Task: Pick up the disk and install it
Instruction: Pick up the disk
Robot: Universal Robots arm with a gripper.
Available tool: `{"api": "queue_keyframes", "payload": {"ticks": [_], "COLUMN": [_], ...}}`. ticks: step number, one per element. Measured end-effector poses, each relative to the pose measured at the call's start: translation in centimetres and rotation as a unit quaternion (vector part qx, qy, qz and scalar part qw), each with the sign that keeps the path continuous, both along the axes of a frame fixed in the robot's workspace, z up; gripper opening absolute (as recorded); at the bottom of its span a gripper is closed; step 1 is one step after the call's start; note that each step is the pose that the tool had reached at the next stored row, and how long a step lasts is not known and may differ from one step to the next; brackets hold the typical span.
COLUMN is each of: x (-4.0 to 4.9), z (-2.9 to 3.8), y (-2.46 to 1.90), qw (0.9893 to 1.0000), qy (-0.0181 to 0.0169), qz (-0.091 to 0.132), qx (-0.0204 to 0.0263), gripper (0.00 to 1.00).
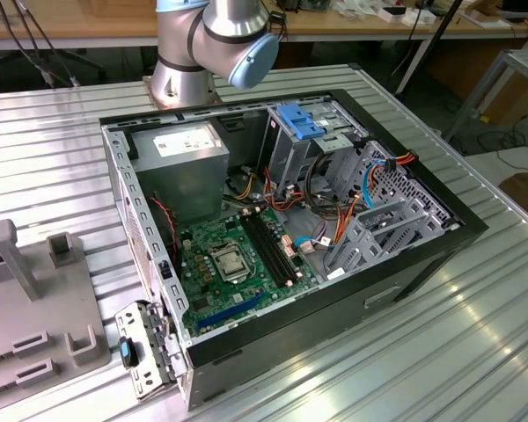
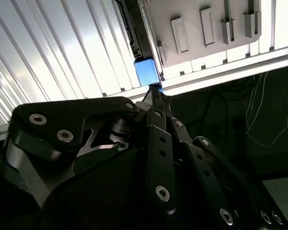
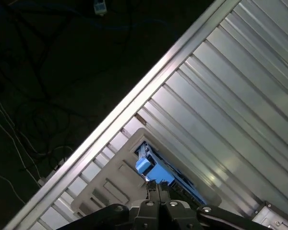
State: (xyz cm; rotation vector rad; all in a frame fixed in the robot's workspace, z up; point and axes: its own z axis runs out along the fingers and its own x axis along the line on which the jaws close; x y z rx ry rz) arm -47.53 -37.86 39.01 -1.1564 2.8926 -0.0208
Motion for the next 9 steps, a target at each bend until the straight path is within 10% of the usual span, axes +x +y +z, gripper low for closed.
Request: {"api": "queue_keyframes", "payload": {"ticks": [9], "x": [-0.05], "z": [-0.02], "y": [0.0], "qw": [0.9964], "qy": [0.0], "qz": [0.085], "qx": [0.0], "gripper": [0.11]}}
